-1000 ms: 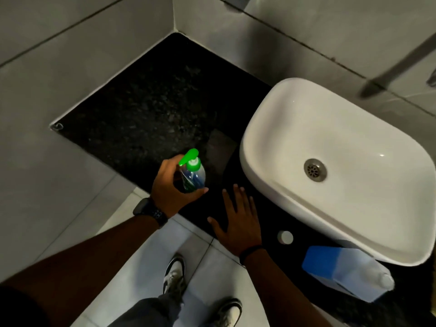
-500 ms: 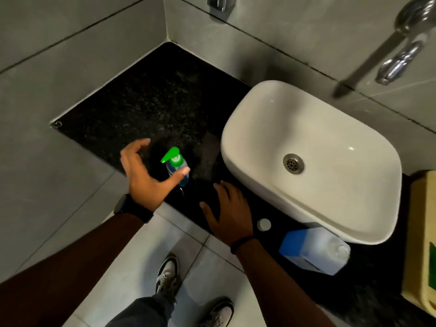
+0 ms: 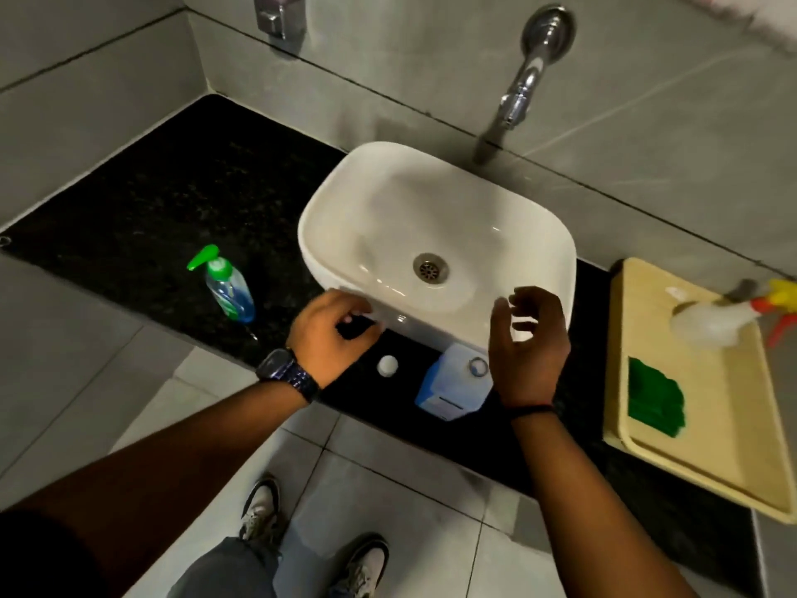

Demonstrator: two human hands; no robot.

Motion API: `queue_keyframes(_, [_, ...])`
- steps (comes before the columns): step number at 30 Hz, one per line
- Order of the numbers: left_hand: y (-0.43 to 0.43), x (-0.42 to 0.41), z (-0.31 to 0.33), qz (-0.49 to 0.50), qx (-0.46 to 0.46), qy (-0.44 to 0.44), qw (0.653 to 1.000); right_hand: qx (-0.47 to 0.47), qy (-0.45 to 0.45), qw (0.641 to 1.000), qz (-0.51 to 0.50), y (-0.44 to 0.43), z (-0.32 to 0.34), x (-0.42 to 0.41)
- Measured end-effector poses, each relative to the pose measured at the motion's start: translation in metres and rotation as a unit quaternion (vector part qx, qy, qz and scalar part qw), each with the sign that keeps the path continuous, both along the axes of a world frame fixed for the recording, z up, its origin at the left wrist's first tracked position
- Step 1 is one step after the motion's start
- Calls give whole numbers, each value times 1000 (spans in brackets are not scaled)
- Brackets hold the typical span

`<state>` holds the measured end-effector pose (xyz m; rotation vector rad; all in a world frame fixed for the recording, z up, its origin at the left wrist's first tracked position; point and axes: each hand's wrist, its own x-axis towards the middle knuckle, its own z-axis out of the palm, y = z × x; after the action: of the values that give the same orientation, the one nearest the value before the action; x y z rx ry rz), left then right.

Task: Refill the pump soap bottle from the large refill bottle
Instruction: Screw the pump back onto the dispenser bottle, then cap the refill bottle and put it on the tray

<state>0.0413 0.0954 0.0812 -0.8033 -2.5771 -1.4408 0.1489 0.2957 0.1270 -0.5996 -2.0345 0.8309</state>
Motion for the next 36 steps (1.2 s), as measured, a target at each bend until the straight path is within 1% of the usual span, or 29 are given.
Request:
queue_keyframes(2, [17, 9, -14, -38, -52, -46, 997, -32, -38, 999, 10, 12, -12, 26])
queue_keyframes(5, [34, 12, -33, -90, -144, -96, 981, -88, -110, 987, 75, 19, -36, 56])
queue_keyframes(8, [48, 15, -48, -119, -206, -108, 965, -139, -179, 964, 138, 16, -55, 71])
queue_keyframes(12, [58, 15, -67, -146, -270, -112, 945, -175, -195, 949, 173, 6, -70, 70])
queue_keyframes(15, [61, 15, -75, -129, -298, -114, 939, -198, -207, 942, 175, 3, -81, 65])
queue_keyframes(20, [60, 13, -82, -109, -307, -100, 940, -205, -252, 933, 158, 4, -90, 58])
queue_keyframes(23, [53, 14, -79, -115, -280, -100, 948, -209, -247, 934, 150, 4, -88, 59])
queue_keyframes(25, [48, 17, -67, -112, -228, -107, 961, -212, -240, 935, 154, 3, -86, 61])
queue_keyframes(27, [42, 19, -47, -119, -156, -103, 975, -205, -239, 934, 168, 1, -80, 61])
queue_keyframes(29, [38, 16, -22, -113, -93, -89, 985, -196, -234, 935, 183, 0, -71, 59])
queue_keyframes(31, [34, 11, 6, -83, -42, -90, 992, -185, -215, 940, 190, -2, -61, 55])
queue_keyframes(34, [31, 3, 53, -78, 27, -114, 990, -175, -170, 952, 186, -6, -41, 46])
queue_keyframes(36, [32, 0, 83, -93, 60, -104, 988, -179, -146, 956, 183, -7, -27, 38])
